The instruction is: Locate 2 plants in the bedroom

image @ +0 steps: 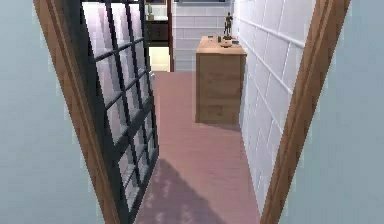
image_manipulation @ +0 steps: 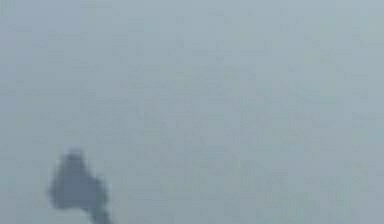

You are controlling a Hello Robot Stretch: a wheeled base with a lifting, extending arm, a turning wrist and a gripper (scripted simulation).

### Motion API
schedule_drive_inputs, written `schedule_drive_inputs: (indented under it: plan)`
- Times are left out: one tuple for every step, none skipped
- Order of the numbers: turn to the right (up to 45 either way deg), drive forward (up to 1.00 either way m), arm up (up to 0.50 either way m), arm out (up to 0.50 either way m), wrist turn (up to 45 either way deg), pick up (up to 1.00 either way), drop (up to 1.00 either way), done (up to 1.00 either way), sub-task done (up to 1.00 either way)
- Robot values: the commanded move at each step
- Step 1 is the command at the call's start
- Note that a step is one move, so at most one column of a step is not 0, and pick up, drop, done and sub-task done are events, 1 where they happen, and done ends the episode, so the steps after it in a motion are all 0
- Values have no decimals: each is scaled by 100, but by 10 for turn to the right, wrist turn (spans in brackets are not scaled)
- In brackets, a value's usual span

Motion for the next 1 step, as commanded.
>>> schedule_drive_inputs:
  plan:
    - [0, 100, 0, 0, 0, 0, 0, 0, 0]
